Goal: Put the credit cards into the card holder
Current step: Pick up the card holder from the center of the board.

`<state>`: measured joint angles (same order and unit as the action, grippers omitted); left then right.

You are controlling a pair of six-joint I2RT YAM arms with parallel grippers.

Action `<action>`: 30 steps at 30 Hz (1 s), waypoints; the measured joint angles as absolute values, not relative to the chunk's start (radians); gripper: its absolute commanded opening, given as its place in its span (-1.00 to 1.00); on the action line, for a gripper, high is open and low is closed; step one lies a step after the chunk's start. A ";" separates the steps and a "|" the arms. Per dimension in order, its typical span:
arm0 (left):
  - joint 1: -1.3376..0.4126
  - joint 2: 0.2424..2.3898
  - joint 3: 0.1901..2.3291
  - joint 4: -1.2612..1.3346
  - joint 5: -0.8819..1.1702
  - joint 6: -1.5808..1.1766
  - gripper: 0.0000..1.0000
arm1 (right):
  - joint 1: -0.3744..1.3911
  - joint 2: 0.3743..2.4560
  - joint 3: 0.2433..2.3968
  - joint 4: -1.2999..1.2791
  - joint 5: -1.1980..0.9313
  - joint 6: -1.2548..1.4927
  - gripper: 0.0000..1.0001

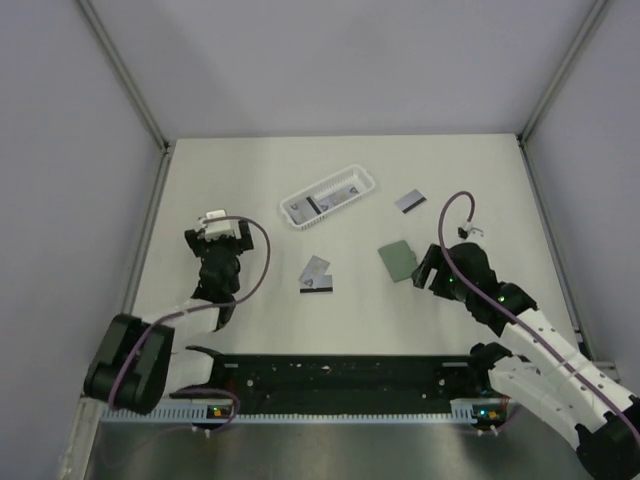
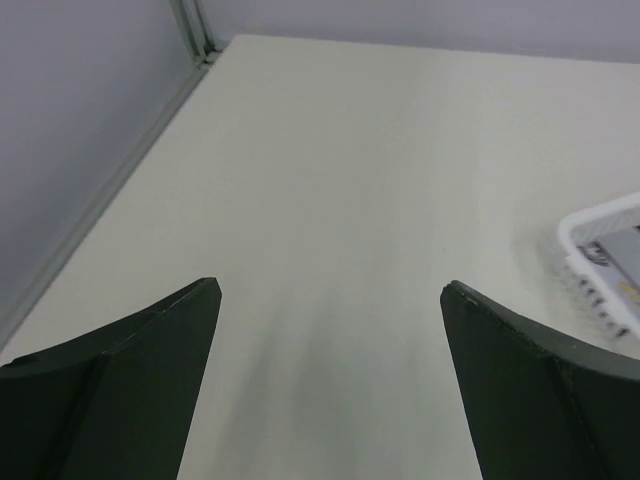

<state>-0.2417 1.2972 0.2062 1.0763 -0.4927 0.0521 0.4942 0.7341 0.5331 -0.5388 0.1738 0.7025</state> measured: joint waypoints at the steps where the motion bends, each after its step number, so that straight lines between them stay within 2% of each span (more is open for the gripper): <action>1: -0.265 1.237 0.229 0.987 -0.515 0.029 0.97 | 0.494 0.739 0.539 -0.543 0.185 0.709 0.54; 4: -0.293 1.063 0.376 0.643 -0.539 -0.102 0.98 | 0.494 0.753 0.542 -0.554 0.231 0.741 0.53; 7: -0.292 0.958 0.478 0.436 -0.521 -0.218 0.97 | 0.484 0.778 0.536 -0.535 0.243 0.752 0.47; 13: -0.306 0.886 0.496 0.178 -0.275 -0.375 0.97 | 0.315 0.926 0.522 -0.382 0.116 0.666 0.46; 17: -0.382 0.886 0.496 0.104 -0.156 -0.447 0.98 | 0.219 1.106 0.541 -0.279 -0.006 0.582 0.43; 22: -0.496 0.890 0.496 0.073 -0.078 -0.508 0.97 | 0.200 1.309 0.611 -0.179 -0.123 0.515 0.36; 30: -0.556 0.881 0.489 0.047 -0.038 -0.551 0.96 | 0.200 1.467 0.686 -0.065 -0.196 0.479 0.19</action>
<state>-0.5556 0.8806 0.4892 0.0475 -0.0376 -0.5514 0.1997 1.4666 0.6861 -0.0650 -0.1963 0.4793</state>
